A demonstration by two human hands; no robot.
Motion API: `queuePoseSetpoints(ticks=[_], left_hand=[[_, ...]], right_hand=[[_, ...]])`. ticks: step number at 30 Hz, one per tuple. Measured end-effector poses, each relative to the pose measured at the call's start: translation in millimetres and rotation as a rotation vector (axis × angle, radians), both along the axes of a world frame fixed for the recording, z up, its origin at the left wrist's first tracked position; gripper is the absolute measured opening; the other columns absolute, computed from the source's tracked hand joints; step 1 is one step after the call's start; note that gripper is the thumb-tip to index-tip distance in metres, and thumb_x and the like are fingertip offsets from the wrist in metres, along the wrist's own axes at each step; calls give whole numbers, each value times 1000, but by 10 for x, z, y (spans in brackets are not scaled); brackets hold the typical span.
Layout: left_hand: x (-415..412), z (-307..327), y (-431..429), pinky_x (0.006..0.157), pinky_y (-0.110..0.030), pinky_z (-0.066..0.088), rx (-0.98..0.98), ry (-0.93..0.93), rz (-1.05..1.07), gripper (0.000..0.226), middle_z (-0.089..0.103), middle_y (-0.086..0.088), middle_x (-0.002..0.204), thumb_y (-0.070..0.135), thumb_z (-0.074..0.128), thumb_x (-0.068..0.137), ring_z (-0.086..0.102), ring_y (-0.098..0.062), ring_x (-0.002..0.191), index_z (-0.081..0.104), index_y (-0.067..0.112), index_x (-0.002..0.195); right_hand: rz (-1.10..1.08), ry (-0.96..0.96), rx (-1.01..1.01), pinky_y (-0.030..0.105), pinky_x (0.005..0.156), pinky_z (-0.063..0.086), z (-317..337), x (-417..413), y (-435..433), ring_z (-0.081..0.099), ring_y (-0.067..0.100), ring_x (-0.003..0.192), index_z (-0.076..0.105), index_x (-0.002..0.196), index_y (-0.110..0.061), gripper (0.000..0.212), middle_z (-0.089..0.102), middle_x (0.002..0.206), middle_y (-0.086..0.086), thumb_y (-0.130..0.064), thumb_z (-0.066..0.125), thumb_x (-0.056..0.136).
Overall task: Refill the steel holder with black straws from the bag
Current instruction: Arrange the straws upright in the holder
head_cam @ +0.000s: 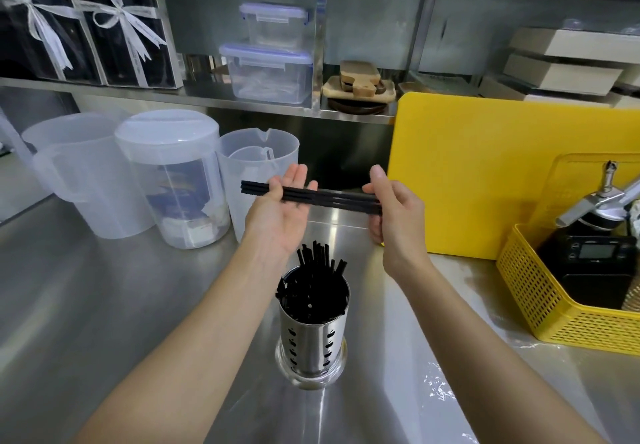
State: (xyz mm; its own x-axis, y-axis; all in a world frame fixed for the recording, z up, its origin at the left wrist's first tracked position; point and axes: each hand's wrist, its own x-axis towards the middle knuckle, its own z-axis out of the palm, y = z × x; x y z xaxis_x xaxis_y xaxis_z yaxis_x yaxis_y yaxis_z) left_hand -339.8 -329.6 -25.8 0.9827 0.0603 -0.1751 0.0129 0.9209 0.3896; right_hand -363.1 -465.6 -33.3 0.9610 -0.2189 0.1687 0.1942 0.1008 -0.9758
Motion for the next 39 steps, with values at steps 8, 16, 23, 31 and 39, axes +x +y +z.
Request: queuePoseSetpoints(ticks=[8, 16, 23, 31, 39], left_hand=[[-68, -85, -29, 80, -34, 51, 123, 41, -308, 16, 72, -8, 92, 17, 41, 97, 66, -19, 90, 54, 7, 96], [31, -135, 387, 96, -30, 45, 500, 202, 54, 7, 62, -3, 90, 11, 50, 92, 59, -16, 90, 56, 13, 88], [-198, -165, 276, 90, -22, 48, 1350, -435, -416, 33, 67, 0, 103, 9, 65, 82, 63, -11, 98, 56, 23, 111], [-240, -288, 149, 91, -38, 52, 1554, -421, -579, 32, 73, -9, 91, 8, 70, 77, 69, -23, 91, 60, 11, 107], [-160, -307, 264, 67, -9, 41, 1652, -456, -541, 26, 66, 9, 84, 10, 71, 76, 58, 4, 71, 62, 20, 98]], right_hand=[[131, -255, -28, 18, 43, 32, -26, -45, 203, 40, 5, 42, 61, 80, -16, 11, 49, 44, -11, -15, 55, 90], [-34, -287, -51, 25, 51, 27, 119, 53, -92, 34, 6, 45, 61, 51, -24, 42, 41, 39, -13, -34, 43, 88], [331, -98, -386, 12, 42, 27, -14, -84, 2, 36, 2, 35, 56, 55, -21, 40, 41, 35, -11, -16, 48, 94], [408, -95, -587, 8, 49, 34, -154, -126, -15, 49, 0, 48, 64, 67, -16, 19, 56, 49, -14, -14, 62, 85], [404, -92, -797, 32, 61, 40, -334, -74, -129, 50, 12, 60, 64, 77, -12, 8, 62, 67, 10, -15, 63, 84]])
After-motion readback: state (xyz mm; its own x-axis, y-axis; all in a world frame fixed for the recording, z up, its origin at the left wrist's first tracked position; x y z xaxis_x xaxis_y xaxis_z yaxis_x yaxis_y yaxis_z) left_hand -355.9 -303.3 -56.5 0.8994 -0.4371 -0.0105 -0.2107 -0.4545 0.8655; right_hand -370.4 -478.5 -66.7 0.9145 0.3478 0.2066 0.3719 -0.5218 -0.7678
